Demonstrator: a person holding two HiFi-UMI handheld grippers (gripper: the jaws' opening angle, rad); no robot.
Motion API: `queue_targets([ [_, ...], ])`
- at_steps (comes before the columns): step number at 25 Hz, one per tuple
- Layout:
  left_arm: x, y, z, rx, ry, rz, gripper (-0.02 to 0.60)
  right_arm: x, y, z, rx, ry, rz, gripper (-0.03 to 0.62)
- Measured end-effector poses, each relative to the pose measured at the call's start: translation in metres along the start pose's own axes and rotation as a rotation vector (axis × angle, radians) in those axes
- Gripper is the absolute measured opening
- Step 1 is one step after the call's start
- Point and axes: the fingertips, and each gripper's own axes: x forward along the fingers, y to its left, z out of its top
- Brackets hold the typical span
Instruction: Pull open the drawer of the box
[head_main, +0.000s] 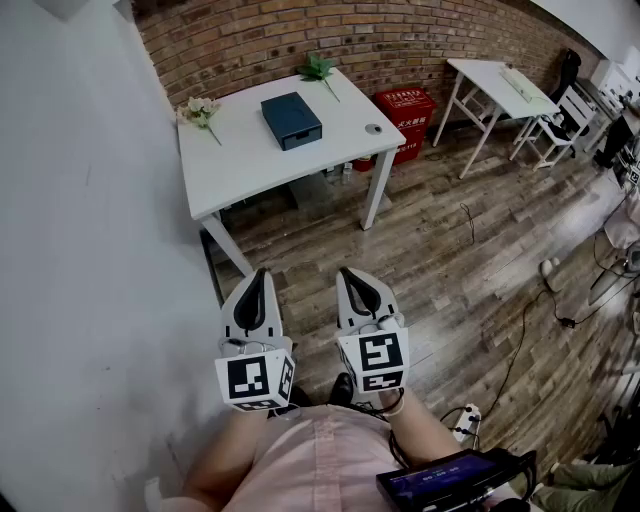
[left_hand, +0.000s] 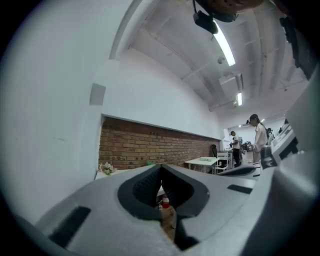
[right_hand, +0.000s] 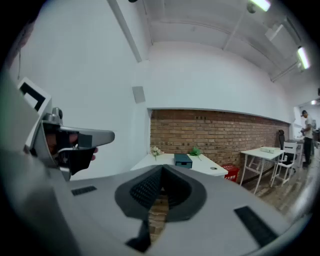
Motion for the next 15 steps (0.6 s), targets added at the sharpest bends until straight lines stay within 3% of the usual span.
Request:
queue_targets([
  [11,0.007,-0.007,-0.002,0.003,0.008,0.012,0.008,0.0,-0.015,-0.002,0.023,-0.008,-0.015,0.006],
  [12,0.008,-0.008,-0.001,-0.001,0.003,0.017,0.009,0.001,-0.017,-0.004,0.032,-0.008,-0.009,0.038],
  [13,0.009,-0.008,-0.001,-0.003,0.001,0.02,0.018,0.002,-0.018,-0.005,0.04,-0.005,0.002,0.162],
  [14,0.011,-0.009,-0.001,-0.003,0.001,0.026,0.067,0.003,-0.02,-0.007,0.044,-0.003,0.011,0.187],
  [15,0.013,-0.009,-0.002,-0.001,0.005,0.033,0.077,0.004,-0.022,-0.007,0.042,-0.005,0.014,0.18],
])
